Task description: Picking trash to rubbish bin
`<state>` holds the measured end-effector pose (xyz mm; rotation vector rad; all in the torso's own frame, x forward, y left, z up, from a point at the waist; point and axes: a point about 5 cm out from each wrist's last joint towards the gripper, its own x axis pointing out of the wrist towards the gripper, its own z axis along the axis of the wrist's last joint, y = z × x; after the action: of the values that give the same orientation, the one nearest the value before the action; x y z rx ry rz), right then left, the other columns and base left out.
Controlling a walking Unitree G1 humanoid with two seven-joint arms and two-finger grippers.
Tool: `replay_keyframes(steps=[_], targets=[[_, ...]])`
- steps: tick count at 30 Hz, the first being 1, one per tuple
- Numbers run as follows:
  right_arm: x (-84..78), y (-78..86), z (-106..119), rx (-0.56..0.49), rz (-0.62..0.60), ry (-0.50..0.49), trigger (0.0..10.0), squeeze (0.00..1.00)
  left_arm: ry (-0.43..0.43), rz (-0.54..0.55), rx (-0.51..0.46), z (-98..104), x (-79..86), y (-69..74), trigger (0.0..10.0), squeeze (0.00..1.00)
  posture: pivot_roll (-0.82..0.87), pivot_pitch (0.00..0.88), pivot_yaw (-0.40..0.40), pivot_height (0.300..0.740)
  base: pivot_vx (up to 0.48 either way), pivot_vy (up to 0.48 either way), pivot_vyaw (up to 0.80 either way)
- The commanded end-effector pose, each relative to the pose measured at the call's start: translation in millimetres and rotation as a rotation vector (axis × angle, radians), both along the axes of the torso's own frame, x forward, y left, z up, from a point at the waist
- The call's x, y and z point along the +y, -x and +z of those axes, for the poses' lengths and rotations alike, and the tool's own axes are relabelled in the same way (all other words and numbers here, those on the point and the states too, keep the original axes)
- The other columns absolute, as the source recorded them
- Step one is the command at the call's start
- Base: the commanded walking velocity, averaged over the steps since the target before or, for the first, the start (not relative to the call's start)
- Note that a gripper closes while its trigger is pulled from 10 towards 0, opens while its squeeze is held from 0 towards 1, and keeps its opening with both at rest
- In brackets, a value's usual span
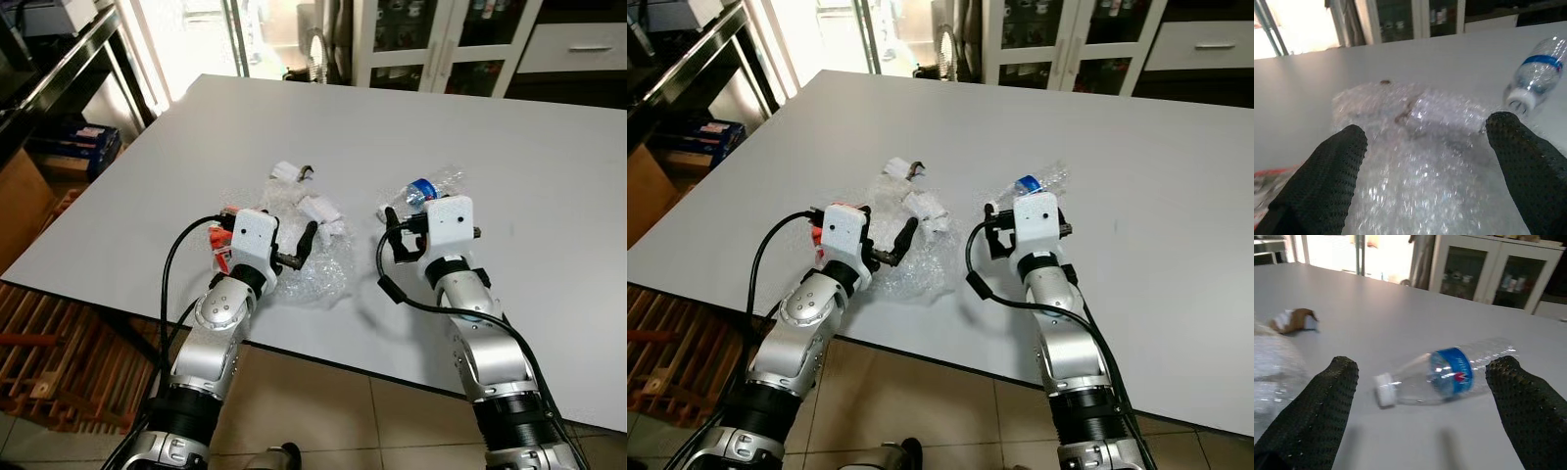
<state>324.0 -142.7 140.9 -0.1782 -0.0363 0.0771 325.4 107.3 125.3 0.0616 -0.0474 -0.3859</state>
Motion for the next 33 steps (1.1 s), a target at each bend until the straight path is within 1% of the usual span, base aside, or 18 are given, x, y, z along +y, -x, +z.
replay_keyframes(steps=[1, 3, 7, 9, 13, 19, 22, 26, 27, 33], targets=[[-0.9, -2.6, 4.9, -0.018, 0.002, 0.018, 10.0, 0.00, -0.001, -0.022, -0.017, 8.3, 3.3, -2.4, 10.0, 0.00, 0.00, 0.080, 0.060, 0.740, 0.000, 0.000, 0.00], [-5.2, -5.2, 6.2, -0.018, 0.012, 0.048, 10.0, 0.00, -0.006, -0.072, -0.029, 13.4, 4.7, -3.0, 10.0, 0.00, 0.00, 0.080, 0.060, 0.740, 0.000, 0.000, 0.00], [-9.3, -8.6, 9.1, -0.025, 0.031, 0.103, 10.0, 0.00, -0.035, -0.132, -0.045, 19.3, 6.3, -1.4, 10.0, 0.00, 0.02, 0.101, 0.050, 0.740, 0.000, 0.000, 0.00], [-10.0, -11.0, 10.4, -0.022, 0.050, 0.124, 10.0, 0.00, -0.057, -0.146, -0.054, 21.0, 7.0, -0.6, 10.0, 0.00, 0.03, 0.106, 0.048, 0.740, 0.000, 0.000, 0.00], [-7.5, -15.1, 12.2, -0.029, 0.098, 0.168, 10.0, 0.00, -0.057, -0.139, -0.054, 21.2, 7.3, 1.6, 10.0, 0.00, 0.04, 0.114, 0.044, 0.740, 0.000, 0.000, 0.00], [-0.5, -26.3, 14.0, -0.031, 0.179, 0.167, 10.0, 0.00, -0.045, -0.160, -0.034, 16.1, 4.3, 15.8, 10.0, 0.00, 0.08, 0.132, 0.041, 0.740, 0.000, 0.000, 0.00], [-1.0, -33.4, 14.2, -0.019, 0.183, 0.172, 10.0, 0.00, -0.038, -0.169, -0.033, 18.0, 6.1, 20.3, 10.0, 0.00, 0.09, 0.141, 0.040, 0.740, 0.000, 0.000, 0.00], [-3.4, -39.9, 16.7, -0.018, 0.170, 0.184, 10.0, 0.00, -0.017, -0.194, -0.035, 24.3, 8.5, 24.4, 10.0, 0.00, 0.12, 0.161, 0.042, 0.740, 0.000, 0.000, 0.00], [-4.6, -45.0, 20.5, -0.024, 0.164, 0.186, 10.0, 0.00, -0.015, -0.203, -0.043, 30.3, 11.3, 27.2, 10.0, 0.00, 0.14, 0.172, 0.045, 0.740, 0.000, 0.000, 0.00], [-6.4, -57.5, 32.8, -0.058, 0.145, 0.172, 10.0, 0.00, -0.042, -0.242, -0.052, 41.2, 15.3, 33.2, 10.0, 0.00, 0.17, 0.193, 0.056, 0.740, 0.000, 0.000, 0.00]])
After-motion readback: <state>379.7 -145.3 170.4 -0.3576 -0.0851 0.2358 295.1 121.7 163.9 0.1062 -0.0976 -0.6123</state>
